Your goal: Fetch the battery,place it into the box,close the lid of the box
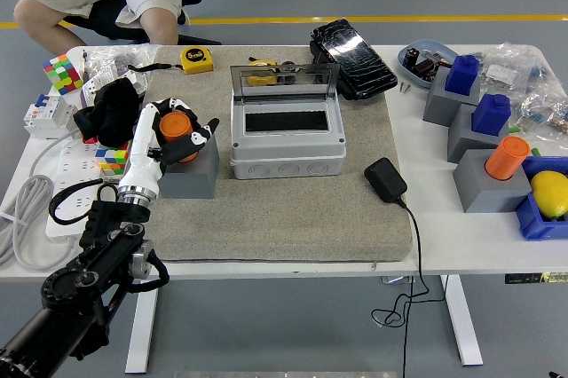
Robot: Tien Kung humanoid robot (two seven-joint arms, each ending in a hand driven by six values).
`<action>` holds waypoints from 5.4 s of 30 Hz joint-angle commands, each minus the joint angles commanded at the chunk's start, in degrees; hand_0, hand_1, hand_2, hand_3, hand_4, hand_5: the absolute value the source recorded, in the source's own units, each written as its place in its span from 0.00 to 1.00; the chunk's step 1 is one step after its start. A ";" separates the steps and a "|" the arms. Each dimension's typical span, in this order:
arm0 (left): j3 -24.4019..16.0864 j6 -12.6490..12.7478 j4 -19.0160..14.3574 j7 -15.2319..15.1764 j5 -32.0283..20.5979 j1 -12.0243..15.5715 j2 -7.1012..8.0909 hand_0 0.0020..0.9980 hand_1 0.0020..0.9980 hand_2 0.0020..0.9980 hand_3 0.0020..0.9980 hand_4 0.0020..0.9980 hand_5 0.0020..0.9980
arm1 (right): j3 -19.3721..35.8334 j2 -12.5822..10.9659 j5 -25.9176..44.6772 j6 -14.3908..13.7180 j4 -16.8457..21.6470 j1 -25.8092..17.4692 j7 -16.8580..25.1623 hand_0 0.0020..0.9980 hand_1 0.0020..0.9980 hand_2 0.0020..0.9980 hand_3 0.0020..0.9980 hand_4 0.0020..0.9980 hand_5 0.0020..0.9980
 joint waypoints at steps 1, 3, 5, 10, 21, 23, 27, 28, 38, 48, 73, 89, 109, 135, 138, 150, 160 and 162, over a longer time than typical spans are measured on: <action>-0.03 -0.02 -0.02 -0.04 -0.03 -0.12 0.00 0.24 0.14 0.16 0.20 0.63 0.00 | 0.00 0.01 0.03 -0.03 -0.01 -0.01 0.05 0.55 0.59 0.59 0.55 0.93 0.49; -0.13 -0.23 -0.49 0.25 0.30 -0.18 0.00 0.22 0.11 0.14 0.19 0.56 0.00 | 0.06 0.02 0.02 -0.07 0.00 -0.01 0.15 0.55 0.59 0.59 0.55 0.93 0.49; -0.26 -0.34 -1.63 1.07 1.36 -0.01 0.00 0.22 0.11 0.14 0.19 0.56 0.00 | 0.07 0.01 0.05 -0.13 0.00 0.01 0.26 0.55 0.59 0.59 0.55 0.93 0.49; 0.49 0.64 -8.62 6.43 8.34 0.46 1.25 0.22 0.12 0.14 0.19 0.58 0.00 | -0.12 -0.06 0.03 -0.16 -0.01 0.10 0.33 0.55 0.59 0.59 0.55 0.93 0.49; 12.59 1.70 -17.44 18.24 23.77 -7.99 4.97 0.23 0.13 0.16 0.21 0.70 0.00 | -0.46 -0.21 0.05 -0.18 -0.01 0.24 0.26 0.55 0.59 0.59 0.55 0.93 0.49; 14.47 2.66 -17.12 20.53 27.16 -9.97 4.66 0.23 0.13 0.16 0.21 0.70 0.00 | -0.44 -0.24 0.01 -0.19 0.03 0.35 0.26 0.55 0.59 0.59 0.55 0.93 0.49; 17.87 3.03 -15.77 24.00 32.83 -13.37 3.72 0.24 0.14 0.16 0.21 0.73 0.00 | -0.58 -0.25 0.12 -0.19 0.04 0.28 0.23 0.55 0.59 0.59 0.55 0.93 0.49; 18.81 2.96 -15.25 25.25 34.60 -14.38 3.31 0.24 0.14 0.16 0.21 0.73 0.00 | -0.62 -0.24 0.18 -0.20 0.03 0.23 0.22 0.55 0.59 0.59 0.55 0.93 0.49; 25.39 0.31 -8.40 36.40 41.55 -21.49 0.00 0.25 0.16 0.18 0.24 0.82 0.00 | -0.60 -0.09 0.31 -0.21 0.04 -0.13 0.24 0.55 0.59 0.59 0.55 0.93 0.49; 28.33 -0.18 -0.77 36.75 43.73 -24.98 0.00 0.26 0.17 0.18 0.29 0.90 0.03 | -1.07 -0.03 0.51 -0.29 0.07 -0.08 0.37 0.56 0.59 0.59 0.55 0.93 0.49; 30.91 1.19 4.34 34.57 39.97 -27.33 0.00 0.30 0.28 0.28 0.37 1.00 0.15 | -2.39 0.11 0.76 -0.24 0.21 0.12 0.42 0.55 0.59 0.59 0.55 0.93 0.49; 31.29 0.54 4.70 33.06 40.45 -26.98 0.00 0.40 0.55 0.57 0.71 1.00 0.29 | -2.05 0.16 0.37 -0.27 0.35 0.16 0.66 0.55 0.59 0.59 0.55 0.93 0.49; 26.55 0.12 -11.15 32.38 38.15 -20.79 0.00 0.39 0.55 0.55 0.67 1.00 0.33 | -1.05 0.24 0.05 -0.24 0.29 -0.20 0.81 0.55 0.59 0.59 0.55 0.93 0.49; 16.88 -1.02 -22.14 33.37 39.62 -5.61 12.48 0.59 0.68 0.64 0.66 1.00 0.40 | -0.36 -0.15 -0.27 -0.13 0.22 -0.19 1.06 0.56 0.59 0.59 0.55 0.93 0.48; 16.34 -1.01 -22.28 33.42 39.78 -4.76 13.03 0.59 0.68 0.64 0.66 1.00 0.40 | -0.38 -0.11 -0.30 -0.12 0.23 -0.25 1.08 0.56 0.59 0.59 0.55 0.93 0.48; 16.66 -0.85 -20.82 33.57 40.44 -3.44 13.87 0.59 0.68 0.64 0.66 1.00 0.41 | 0.29 -0.10 -0.31 -0.09 0.19 -0.44 1.08 0.56 0.59 0.59 0.55 0.93 0.48; 18.76 -0.98 -20.26 33.69 40.27 -4.92 10.90 0.58 0.68 0.65 0.66 1.00 0.44 | 0.63 -0.01 -0.50 -0.15 0.26 -0.48 1.14 0.56 0.59 0.59 0.55 0.93 0.48; 19.13 -1.05 -19.66 33.73 40.43 -5.65 9.64 0.58 0.68 0.65 0.66 1.00 0.44 | 0.53 0.00 -0.48 -0.14 0.26 -0.44 1.14 0.56 0.59 0.59 0.55 0.93 0.48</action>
